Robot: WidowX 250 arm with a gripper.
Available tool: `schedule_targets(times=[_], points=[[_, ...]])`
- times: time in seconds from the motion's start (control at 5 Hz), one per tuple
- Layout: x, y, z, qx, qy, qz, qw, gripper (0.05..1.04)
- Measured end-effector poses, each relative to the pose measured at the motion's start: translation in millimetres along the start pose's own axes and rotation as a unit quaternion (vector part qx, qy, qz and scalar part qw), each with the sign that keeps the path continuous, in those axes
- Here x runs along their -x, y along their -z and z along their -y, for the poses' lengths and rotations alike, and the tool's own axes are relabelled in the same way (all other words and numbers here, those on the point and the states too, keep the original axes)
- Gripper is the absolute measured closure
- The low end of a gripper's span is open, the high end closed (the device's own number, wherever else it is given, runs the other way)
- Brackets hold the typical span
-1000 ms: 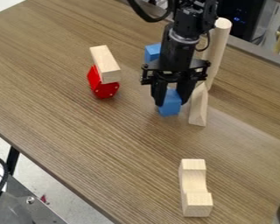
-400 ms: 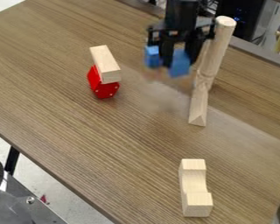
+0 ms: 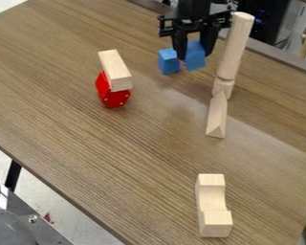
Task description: Put the blue cube on top of the blue cube
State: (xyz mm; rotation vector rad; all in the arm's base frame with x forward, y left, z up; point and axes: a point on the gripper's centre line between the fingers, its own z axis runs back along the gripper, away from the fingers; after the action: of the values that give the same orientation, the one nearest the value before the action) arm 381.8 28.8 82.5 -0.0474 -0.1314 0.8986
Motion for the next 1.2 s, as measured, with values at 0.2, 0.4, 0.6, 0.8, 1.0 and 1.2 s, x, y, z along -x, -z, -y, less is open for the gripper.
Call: schedule_targets(times=[0.2, 0.4, 0.6, 0.8, 1.0, 1.2], points=[[-13.6, 3.8, -1.4, -0.003, -0.007, -0.002, 1.0000, 0.527], [-22.4, 5.8, -2.0, -0.003, -0.012, -0.001, 0.9999, 0.527], [-26.2, 2.7, -0.8, 0.000, -0.014, 0.003, 0.9999, 0.527], [-32.3, -1.8, -0.7, 0.003, -0.017, 0.009, 0.9998, 0.527], [-39.6, -7.9, 0.8, 0.008, -0.017, 0.018, 0.9997, 0.527], [-47.6, -10.3, 0.2, 0.009, -0.021, 0.025, 0.9994, 0.527]])
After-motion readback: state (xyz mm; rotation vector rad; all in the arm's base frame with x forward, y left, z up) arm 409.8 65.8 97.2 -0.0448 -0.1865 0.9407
